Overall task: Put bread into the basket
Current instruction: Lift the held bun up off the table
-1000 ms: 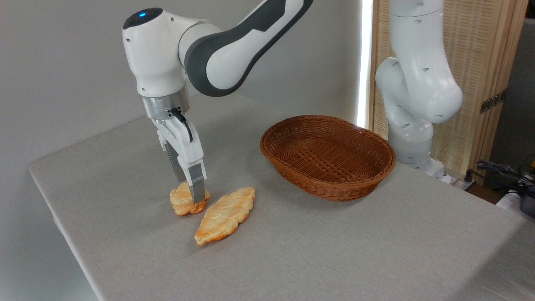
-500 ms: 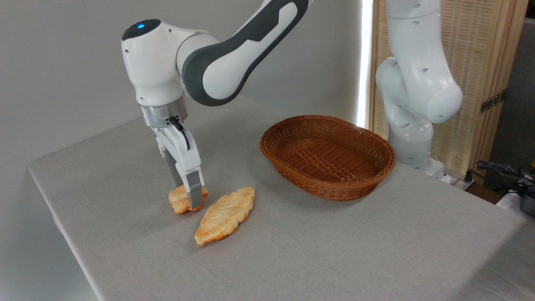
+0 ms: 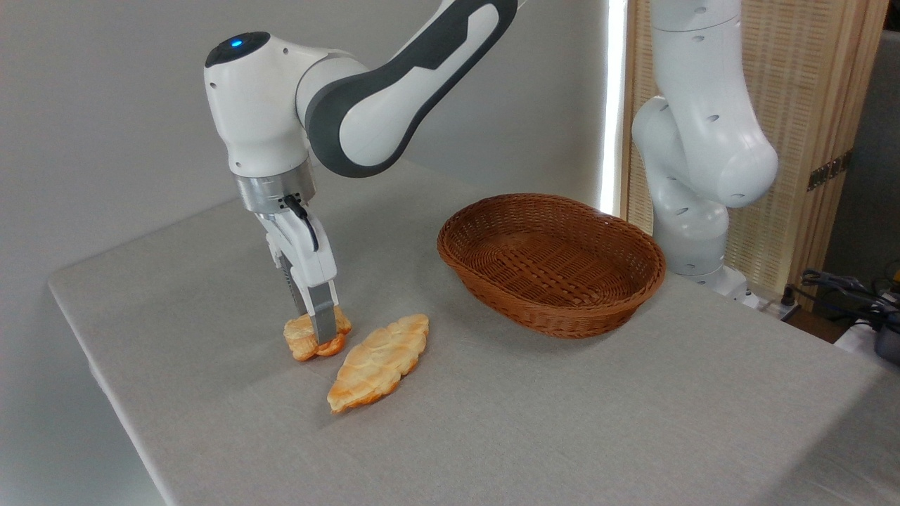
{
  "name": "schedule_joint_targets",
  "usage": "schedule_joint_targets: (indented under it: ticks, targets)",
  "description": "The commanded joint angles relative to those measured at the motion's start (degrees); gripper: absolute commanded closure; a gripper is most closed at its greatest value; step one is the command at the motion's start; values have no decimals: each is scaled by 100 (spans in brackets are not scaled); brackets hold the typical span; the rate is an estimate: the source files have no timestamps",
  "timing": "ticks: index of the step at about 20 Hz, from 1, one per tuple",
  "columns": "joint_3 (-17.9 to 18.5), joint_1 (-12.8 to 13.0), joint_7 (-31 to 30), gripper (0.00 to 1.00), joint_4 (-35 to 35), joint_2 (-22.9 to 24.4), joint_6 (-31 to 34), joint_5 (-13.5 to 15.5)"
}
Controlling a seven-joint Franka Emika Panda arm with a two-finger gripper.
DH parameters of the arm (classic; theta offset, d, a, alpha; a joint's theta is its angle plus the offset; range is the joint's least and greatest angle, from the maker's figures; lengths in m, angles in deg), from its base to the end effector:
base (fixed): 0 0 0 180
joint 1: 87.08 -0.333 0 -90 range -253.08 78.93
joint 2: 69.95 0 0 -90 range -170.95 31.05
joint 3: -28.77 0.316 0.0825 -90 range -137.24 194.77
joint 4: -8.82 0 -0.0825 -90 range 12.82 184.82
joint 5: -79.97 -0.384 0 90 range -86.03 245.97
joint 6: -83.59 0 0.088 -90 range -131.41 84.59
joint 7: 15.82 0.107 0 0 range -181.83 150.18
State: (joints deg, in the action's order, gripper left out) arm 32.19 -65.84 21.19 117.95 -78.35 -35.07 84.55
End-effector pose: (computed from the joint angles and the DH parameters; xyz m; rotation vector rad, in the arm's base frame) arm 0.5663 -0.1876 0.4242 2.7631 -1.3690 0.0465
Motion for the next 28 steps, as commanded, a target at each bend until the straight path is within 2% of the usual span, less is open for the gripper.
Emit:
schedule_joint_targets:
  ticks: [1,11,15,24,28]
  targets:
    - [27,29,87,50,38,14,-53,26]
    - [36,12,69,50,38,84,26,26]
    - [80,3,25,50,47,330,79,34]
    - [97,12,-132,49,64,1428,1484,78]
    - [97,21,-256,49,493,2165,1907,78]
